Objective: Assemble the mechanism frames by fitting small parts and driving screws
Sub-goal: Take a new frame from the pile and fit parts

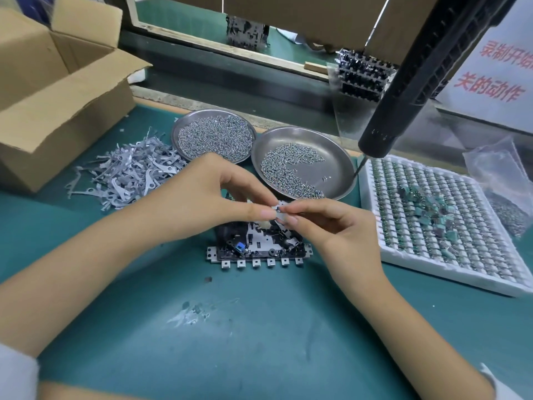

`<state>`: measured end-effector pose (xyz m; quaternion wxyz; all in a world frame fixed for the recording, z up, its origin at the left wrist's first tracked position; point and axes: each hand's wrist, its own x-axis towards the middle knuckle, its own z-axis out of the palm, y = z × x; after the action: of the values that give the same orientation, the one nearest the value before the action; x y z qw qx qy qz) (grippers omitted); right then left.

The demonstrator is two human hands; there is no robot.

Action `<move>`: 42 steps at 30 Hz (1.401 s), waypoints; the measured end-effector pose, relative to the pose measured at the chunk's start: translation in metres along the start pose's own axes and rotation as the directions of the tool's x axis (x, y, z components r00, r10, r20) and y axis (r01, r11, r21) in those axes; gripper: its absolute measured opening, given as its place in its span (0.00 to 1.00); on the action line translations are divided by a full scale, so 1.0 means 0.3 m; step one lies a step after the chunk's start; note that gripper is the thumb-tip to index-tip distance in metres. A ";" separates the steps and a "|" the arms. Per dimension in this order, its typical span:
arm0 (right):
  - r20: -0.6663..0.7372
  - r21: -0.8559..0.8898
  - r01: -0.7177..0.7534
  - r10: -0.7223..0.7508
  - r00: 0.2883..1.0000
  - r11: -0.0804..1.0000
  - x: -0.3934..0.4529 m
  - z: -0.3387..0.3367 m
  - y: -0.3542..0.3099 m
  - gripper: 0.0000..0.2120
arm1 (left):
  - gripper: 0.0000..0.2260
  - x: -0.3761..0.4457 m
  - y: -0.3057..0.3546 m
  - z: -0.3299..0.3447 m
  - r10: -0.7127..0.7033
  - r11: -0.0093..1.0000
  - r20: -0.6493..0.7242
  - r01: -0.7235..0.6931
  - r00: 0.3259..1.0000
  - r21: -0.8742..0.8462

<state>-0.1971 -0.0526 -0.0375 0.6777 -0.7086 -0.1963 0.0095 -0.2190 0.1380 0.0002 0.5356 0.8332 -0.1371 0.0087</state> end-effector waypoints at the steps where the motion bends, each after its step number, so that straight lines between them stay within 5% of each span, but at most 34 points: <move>1: 0.003 -0.019 0.003 -0.003 1.000 1.000 0.000 0.001 0.003 0.12 | 0.05 -0.002 0.003 0.001 0.000 1.000 0.002 0.000 1.000 0.025; 10: 0.139 -0.321 0.144 -0.104 0.985 0.936 -0.012 -0.005 0.019 0.09 | 0.05 0.001 -0.020 -0.014 -0.211 0.976 0.055 0.207 0.976 0.074; 17: 0.181 -0.358 0.119 -0.056 0.982 0.926 -0.020 -0.002 0.011 0.08 | 0.05 -0.001 -0.021 -0.014 -0.341 0.939 0.139 0.328 0.930 0.106; 35: 0.334 -0.397 0.218 -0.080 0.939 0.892 -0.015 -0.026 0.004 0.08 | 0.06 -0.003 -0.022 -0.001 -0.371 0.928 0.174 0.359 0.912 0.096; 42: 0.383 -0.529 0.435 -0.253 0.889 0.728 -0.032 -0.017 0.042 0.02 | 0.06 -0.004 -0.032 0.004 -0.365 0.931 0.184 0.353 0.913 0.097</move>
<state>-0.2012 -0.0605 -0.0516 0.3712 -0.8277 -0.4134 -0.0789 -0.2180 0.1410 -0.0091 0.4857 0.8570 -0.0344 -0.1689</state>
